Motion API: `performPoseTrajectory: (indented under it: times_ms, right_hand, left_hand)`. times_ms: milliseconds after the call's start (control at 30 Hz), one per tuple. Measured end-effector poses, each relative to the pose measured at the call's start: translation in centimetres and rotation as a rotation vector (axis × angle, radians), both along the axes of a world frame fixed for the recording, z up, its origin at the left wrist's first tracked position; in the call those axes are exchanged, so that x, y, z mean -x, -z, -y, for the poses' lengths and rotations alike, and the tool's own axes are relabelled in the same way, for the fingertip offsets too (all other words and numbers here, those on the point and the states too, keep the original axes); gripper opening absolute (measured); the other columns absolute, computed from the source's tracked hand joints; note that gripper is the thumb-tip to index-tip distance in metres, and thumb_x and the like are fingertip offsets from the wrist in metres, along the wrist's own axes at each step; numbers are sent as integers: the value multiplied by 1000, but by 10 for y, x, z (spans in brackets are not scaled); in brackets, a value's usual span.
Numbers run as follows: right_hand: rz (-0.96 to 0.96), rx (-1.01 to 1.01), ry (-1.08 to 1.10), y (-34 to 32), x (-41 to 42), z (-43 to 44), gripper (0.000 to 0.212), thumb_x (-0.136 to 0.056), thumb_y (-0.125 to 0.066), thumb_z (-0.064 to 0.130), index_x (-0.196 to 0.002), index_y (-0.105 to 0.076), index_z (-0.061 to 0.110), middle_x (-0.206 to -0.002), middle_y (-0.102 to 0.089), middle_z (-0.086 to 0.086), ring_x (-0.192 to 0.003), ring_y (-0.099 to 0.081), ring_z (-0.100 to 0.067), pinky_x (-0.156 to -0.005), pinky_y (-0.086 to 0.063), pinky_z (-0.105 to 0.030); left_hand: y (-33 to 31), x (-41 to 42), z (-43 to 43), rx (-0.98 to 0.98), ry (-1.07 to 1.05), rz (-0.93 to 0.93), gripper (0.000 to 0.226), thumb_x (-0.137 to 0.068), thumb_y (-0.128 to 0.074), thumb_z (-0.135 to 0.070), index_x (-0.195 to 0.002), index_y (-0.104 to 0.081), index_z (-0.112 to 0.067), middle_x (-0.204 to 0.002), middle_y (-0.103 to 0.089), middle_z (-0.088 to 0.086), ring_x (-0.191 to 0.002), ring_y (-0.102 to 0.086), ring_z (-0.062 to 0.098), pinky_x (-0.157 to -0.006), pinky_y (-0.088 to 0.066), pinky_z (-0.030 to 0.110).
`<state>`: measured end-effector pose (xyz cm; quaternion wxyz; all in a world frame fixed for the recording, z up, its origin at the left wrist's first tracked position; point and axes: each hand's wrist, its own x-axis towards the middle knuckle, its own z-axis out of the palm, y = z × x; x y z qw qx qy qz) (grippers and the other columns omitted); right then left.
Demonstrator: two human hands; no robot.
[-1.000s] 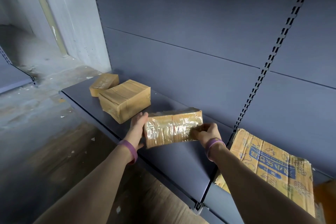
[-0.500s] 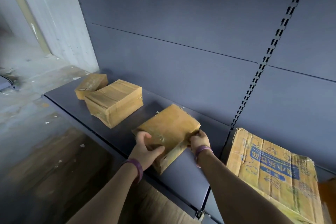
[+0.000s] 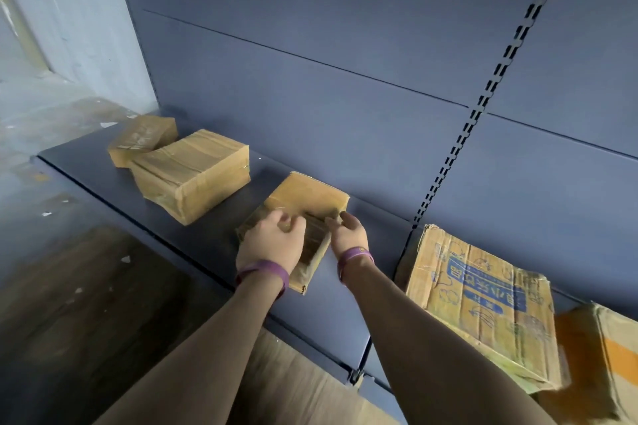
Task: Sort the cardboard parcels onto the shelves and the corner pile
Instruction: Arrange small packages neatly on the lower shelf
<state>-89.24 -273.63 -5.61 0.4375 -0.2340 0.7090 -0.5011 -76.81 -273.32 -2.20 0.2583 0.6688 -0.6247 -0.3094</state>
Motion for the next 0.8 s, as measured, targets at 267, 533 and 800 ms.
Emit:
performPoseTrajectory:
  times_ms: [267,533,800]
  right_hand:
    - [-205,101,31,-58,28,-69,39,-97,-57,9,-136,-53,3,-138,-56,-6,-126,-52,-16,-87,-34,-8]
    - [-708,-17,113,-53,116,-155,38,-92,-59,21,-130,-56,18,-139,-49,-8,-131,-43,-31,-113,-33,-42]
    - [-665,-383,-3,-40,157,-218,51,-93,-52,28,-141,-39,19,-162,-12,-10,-146,-13,-41,-117,-19,-54]
  left_hand:
    - [-12,67,-35,-150,-8,-730,34,-82,-57,-40,-80,-63,-7,-86,-67,21,-88,-62,37,-82,-47,42]
    - [1,125,-77,-283,205,-553,44,-97,-60,-32,-138,-52,-17,-131,-55,3,-106,-50,15,-87,-33,21]
    - [8,146,-137,-381,236,-248,33,-96,-61,-30,-127,-49,-23,-122,-55,0,-103,-49,20,-93,-41,32]
